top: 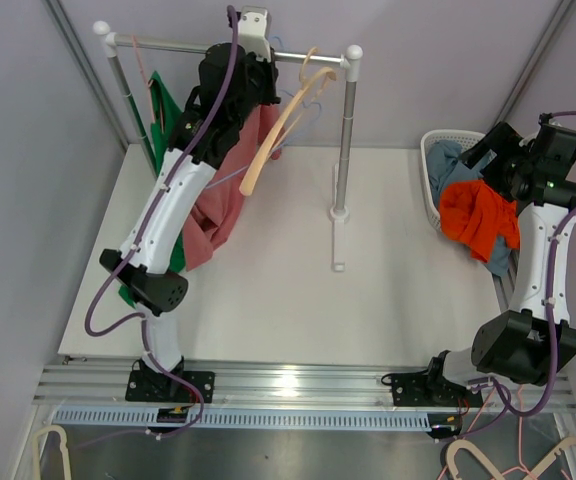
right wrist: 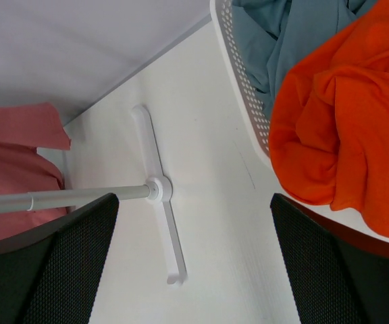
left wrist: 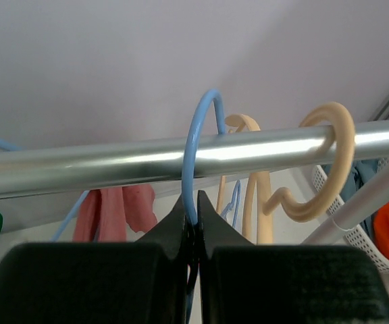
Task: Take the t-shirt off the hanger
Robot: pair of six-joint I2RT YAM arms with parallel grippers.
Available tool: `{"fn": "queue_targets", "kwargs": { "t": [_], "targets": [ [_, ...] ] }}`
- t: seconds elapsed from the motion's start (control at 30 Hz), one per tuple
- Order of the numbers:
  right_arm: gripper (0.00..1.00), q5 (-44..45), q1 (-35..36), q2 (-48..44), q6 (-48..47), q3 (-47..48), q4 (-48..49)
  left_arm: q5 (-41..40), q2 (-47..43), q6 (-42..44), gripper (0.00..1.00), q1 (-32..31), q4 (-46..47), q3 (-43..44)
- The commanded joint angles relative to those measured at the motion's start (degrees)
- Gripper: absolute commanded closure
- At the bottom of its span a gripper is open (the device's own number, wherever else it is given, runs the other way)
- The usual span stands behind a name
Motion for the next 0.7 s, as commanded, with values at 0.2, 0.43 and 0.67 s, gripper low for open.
{"fn": "queue_targets", "kwargs": {
  "t": [0.2, 0.43, 0.67],
  "targets": [
    [0.01, -0.78, 0.68, -2.39, -0.11, 0.86, 0.58, 0.13, -6.28, -11.00, 0.99, 6.23, -3.76, 2.01],
    [0.01, -0.87, 0.95, -2.57, -0.37, 0.86, 0.49, 2.87, -7.68, -16.64, 0.99, 8.09, -2.80, 1.39],
    [0.01, -1.31, 1.04, -2.83, -0.63, 0.59, 0.58, 1.30, -8.04, -14.46, 0.99, 7.74, 0.81, -0.02]
  ]
}}
